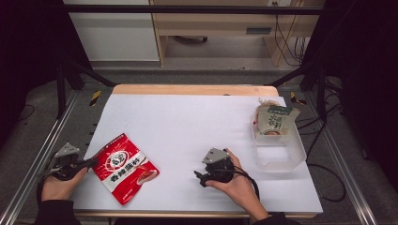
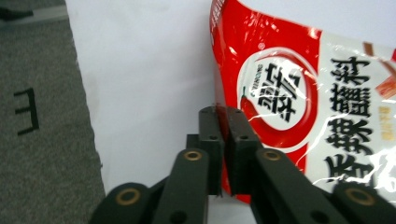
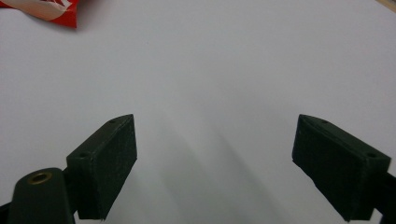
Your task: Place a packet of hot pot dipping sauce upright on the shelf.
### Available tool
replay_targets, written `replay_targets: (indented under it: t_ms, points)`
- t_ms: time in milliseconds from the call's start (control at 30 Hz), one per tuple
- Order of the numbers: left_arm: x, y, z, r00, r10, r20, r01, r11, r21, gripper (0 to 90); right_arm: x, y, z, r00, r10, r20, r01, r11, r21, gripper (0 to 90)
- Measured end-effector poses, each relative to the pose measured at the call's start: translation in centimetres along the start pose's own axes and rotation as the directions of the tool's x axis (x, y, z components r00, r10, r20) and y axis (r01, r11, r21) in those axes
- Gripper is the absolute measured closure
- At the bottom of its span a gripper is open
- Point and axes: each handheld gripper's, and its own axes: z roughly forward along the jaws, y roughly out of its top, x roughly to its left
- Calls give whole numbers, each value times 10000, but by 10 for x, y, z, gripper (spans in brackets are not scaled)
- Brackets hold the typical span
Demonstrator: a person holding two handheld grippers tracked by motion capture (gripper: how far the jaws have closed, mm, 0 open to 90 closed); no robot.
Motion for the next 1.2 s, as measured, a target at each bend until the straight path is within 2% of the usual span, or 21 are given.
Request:
replay_targets:
  t_ms: [167,300,367,433,533,633,800,900,933,1033,1067,1100,1133,1200]
  points:
    - [-12,18,-5,9984,566,46,-564,9977,-371,900,-2,0,-1,9999,67,75,-67,10000,-3,143]
    - [-27,41,-12,9912,1291,274,-1270,9895,-685,900,-3,1,-3,9999,113,118,-113,9999,-21,140]
    - [-37,55,-12,9837,1757,377,-1724,9820,-772,900,-5,3,-6,9997,49,232,-49,10000,-20,140]
    - [-48,68,-11,9743,2179,577,-2126,9733,-861,900,-9,7,-9,9994,120,310,-118,9999,-78,139]
    - [-64,87,-9,9588,2721,822,-2640,9596,-972,900,-14,15,-17,9990,-26,453,33,9999,-155,138]
    - [-78,104,-9,9421,3168,1101,-3047,9456,-1136,900,-19,22,-24,9985,-78,549,89,9998,-200,140]
    - [-95,127,-7,9122,3898,1265,-3761,9188,-1195,900,-25,30,-32,9978,-225,630,229,9997,-61,144]
    - [-102,134,-6,9054,4024,1353,-3858,9129,-1335,900,-30,36,-37,9973,-332,654,331,9994,22,143]
    - [-103,137,-7,9001,4132,1380,-3964,9083,-1339,900,-32,38,-38,9973,-372,631,373,9993,2,143]
    - [-110,141,-6,8936,4225,1514,-4019,9035,-1490,900,-35,46,-43,9975,-391,582,394,9992,-52,142]
    - [-113,142,-5,8885,4320,1549,-4122,8996,-1446,900,-35,53,-45,9966,-608,561,611,9981,-38,143]
    - [-116,142,-4,8849,4397,1536,-4205,8960,-1424,900,-35,53,-45,9966,-608,561,611,9981,-38,143]
    - [-119,142,-2,8844,4404,1545,-4209,8956,-1437,900,-35,57,-47,9959,-694,585,698,9975,-52,143]
    - [-124,143,0,8784,4520,1553,-4324,8900,-1446,900,-33,65,-50,9952,-811,544,814,9967,-35,148]
